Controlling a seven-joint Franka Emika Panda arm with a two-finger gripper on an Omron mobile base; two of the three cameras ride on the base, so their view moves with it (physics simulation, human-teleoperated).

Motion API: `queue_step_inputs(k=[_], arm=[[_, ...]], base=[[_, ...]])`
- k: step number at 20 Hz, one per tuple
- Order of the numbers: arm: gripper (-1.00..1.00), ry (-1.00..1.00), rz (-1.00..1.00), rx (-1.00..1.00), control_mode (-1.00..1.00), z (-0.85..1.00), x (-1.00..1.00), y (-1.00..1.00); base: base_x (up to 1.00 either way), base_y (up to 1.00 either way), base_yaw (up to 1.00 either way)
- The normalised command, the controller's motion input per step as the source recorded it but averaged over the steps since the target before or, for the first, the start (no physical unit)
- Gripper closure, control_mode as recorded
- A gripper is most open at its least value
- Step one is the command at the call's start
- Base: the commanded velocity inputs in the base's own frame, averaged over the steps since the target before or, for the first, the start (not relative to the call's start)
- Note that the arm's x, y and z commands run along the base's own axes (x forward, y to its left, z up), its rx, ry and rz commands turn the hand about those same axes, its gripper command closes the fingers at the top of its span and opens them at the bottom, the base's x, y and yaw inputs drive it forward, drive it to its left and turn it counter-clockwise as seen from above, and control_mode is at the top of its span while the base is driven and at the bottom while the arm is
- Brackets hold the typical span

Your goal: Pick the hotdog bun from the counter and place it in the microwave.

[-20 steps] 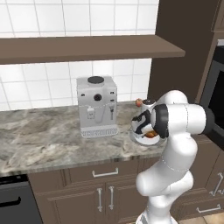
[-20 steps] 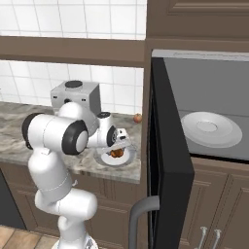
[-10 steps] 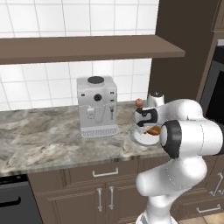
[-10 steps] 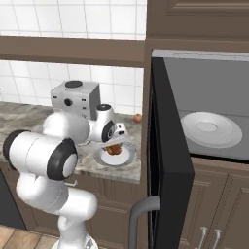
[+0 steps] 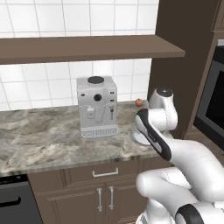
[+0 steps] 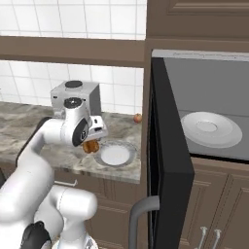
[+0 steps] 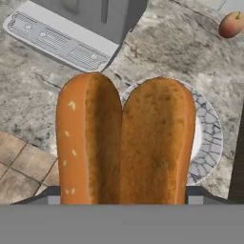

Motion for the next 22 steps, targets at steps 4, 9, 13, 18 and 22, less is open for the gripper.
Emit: queue_step_inputs(k=[4, 9, 13, 18, 22], arm=[[1.0, -0.08, -0.12, 0.0, -1.0, 0.99, -0.97, 0.7], [1.0, -0.02, -0.17, 0.0, -1.0, 0.82, -0.99, 0.47], [1.0, 0.0, -0.23, 0.0, -1.0, 0.53, -1.0, 0.17], [1.0, 0.01, -0.04, 0.0, -1.0, 0.09, -0.5, -0.01], [1.0, -0.06, 0.0, 0.0, -1.0, -0.05, -0.25, 0.06]], base=[[0.0, 0.0, 0.0], [0.0, 0.0, 0.0], [0.0, 0.0, 0.0], [0.0, 0.0, 0.0], [0.0, 0.0, 0.0]])
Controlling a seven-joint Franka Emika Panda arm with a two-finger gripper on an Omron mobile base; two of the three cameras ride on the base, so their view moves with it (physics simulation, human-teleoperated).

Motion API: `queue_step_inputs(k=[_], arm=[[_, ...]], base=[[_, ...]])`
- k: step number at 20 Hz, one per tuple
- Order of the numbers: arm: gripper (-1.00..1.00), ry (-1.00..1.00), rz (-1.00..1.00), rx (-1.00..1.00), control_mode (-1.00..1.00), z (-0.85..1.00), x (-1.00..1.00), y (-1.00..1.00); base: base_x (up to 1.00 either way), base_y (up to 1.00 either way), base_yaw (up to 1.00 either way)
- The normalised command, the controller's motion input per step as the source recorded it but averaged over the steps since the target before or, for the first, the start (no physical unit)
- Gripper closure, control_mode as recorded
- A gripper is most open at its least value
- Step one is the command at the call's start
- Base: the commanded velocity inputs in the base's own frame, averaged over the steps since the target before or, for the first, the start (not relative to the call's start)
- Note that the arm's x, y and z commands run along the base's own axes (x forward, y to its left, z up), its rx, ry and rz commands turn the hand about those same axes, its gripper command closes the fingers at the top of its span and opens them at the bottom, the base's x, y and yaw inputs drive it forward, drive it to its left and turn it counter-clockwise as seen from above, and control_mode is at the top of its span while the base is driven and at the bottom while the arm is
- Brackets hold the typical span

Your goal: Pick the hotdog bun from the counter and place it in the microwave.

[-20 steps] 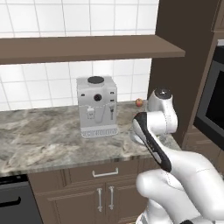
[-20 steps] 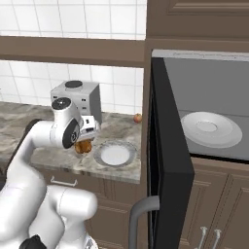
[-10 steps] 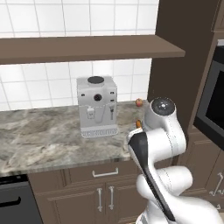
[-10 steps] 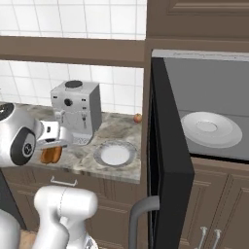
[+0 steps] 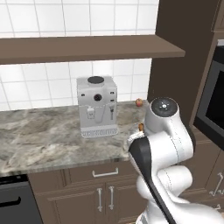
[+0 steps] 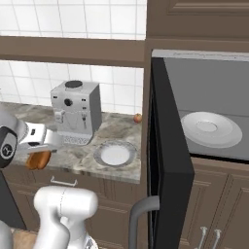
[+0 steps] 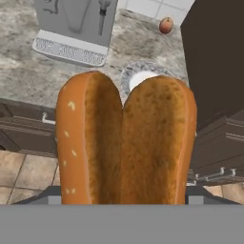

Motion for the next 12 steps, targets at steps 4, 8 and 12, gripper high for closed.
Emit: queue_step_inputs(k=[4, 8, 12], arm=[[1.0, 0.0, 0.0, 0.0, 1.0, 0.0, 0.0, 0.0], [1.0, 0.0, 0.0, 0.0, 1.0, 0.0, 0.0, 0.0], [1.0, 0.0, 0.0, 0.0, 1.0, 0.0, 0.0, 0.0]], base=[[-1.0, 0.15, -0.01], [-1.0, 0.26, -0.04], [-1.0, 0.12, -0.14]])
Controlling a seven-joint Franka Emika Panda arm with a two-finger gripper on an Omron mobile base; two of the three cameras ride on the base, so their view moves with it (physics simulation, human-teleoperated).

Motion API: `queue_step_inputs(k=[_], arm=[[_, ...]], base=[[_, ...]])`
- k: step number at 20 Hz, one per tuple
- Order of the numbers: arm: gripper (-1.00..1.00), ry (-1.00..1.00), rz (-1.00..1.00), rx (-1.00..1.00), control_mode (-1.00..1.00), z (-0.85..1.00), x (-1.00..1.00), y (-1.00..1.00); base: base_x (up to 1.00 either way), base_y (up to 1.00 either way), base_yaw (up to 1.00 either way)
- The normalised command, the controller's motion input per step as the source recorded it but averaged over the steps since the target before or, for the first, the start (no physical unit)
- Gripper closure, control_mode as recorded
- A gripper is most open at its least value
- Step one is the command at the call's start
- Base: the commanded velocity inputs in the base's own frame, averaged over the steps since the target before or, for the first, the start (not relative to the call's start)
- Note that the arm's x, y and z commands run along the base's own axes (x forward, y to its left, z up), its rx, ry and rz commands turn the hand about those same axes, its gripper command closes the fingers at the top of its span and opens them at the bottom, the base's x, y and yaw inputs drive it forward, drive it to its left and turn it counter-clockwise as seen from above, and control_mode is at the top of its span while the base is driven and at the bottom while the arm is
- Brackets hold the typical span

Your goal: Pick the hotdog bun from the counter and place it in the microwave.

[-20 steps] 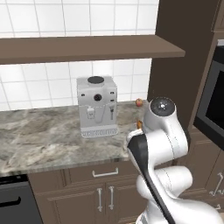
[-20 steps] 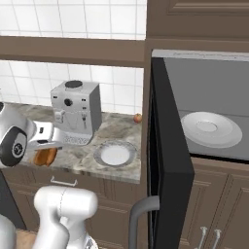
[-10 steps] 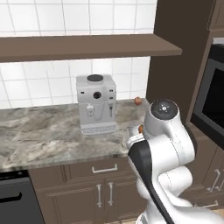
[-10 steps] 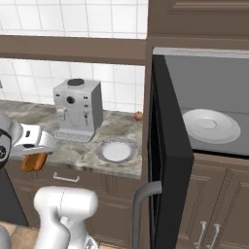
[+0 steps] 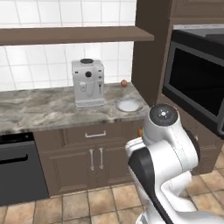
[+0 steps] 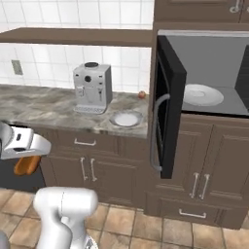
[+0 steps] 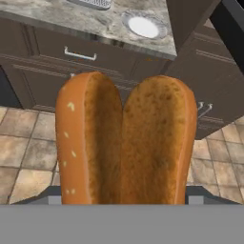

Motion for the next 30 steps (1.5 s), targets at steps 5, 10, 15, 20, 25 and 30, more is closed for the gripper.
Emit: queue_step_inputs(k=[5, 10, 15, 20, 25, 30], arm=[[1.0, 0.0, 0.0, 0.0, 1.0, 0.0, 0.0, 0.0], [1.0, 0.0, 0.0, 0.0, 1.0, 0.0, 0.0, 0.0], [1.0, 0.0, 0.0, 0.0, 1.0, 0.0, 0.0, 0.0], [1.0, 0.0, 0.0, 0.0, 1.0, 0.0, 0.0, 0.0], [1.0, 0.0, 0.0, 0.0, 1.0, 0.0, 0.0, 0.0], [1.0, 0.0, 0.0, 0.0, 1.0, 0.0, 0.0, 0.0]], base=[[-1.0, -0.08, -0.11], [-0.89, -0.52, -0.14], [0.19, -1.0, -0.12], [0.42, -1.0, -0.02], [0.55, -1.0, 0.0], [0.97, -0.66, 0.03]])
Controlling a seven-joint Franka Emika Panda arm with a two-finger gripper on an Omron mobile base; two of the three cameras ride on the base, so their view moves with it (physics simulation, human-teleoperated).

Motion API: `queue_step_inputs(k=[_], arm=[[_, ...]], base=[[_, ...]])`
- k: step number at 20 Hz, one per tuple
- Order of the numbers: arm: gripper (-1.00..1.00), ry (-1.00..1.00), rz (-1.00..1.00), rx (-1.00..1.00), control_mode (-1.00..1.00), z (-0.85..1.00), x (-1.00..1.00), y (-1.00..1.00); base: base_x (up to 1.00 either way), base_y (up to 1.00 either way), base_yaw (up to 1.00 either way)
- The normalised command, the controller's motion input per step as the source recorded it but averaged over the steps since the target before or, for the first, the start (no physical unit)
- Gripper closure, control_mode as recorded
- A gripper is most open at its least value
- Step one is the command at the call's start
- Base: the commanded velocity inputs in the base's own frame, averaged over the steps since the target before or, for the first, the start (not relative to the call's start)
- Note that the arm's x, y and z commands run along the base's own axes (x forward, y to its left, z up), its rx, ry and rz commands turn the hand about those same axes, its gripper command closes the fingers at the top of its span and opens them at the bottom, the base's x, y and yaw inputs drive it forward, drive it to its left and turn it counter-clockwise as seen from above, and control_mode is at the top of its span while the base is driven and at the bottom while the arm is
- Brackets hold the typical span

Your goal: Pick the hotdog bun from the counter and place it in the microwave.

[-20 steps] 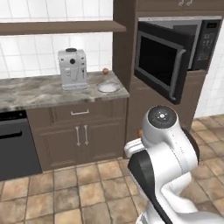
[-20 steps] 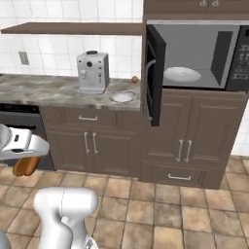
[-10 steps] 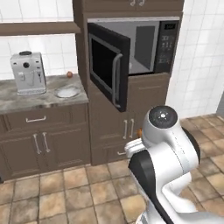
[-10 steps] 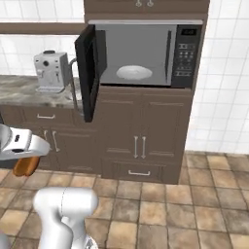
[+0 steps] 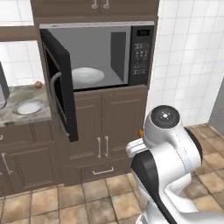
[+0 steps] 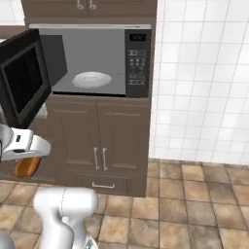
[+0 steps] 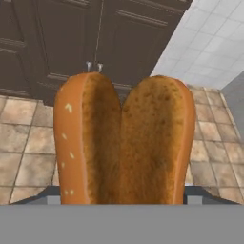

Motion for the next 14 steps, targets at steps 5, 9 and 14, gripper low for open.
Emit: queue_step_inputs(k=[5, 9, 14], arm=[[1.0, 0.0, 0.0, 0.0, 1.0, 0.0, 0.0, 0.0], [1.0, 0.0, 0.0, 0.0, 1.0, 0.0, 0.0, 0.0], [1.0, 0.0, 0.0, 0.0, 1.0, 0.0, 0.0, 0.0]], base=[[1.0, -0.44, 0.19], [1.0, -0.01, 0.16], [1.0, 0.0, 0.12]])
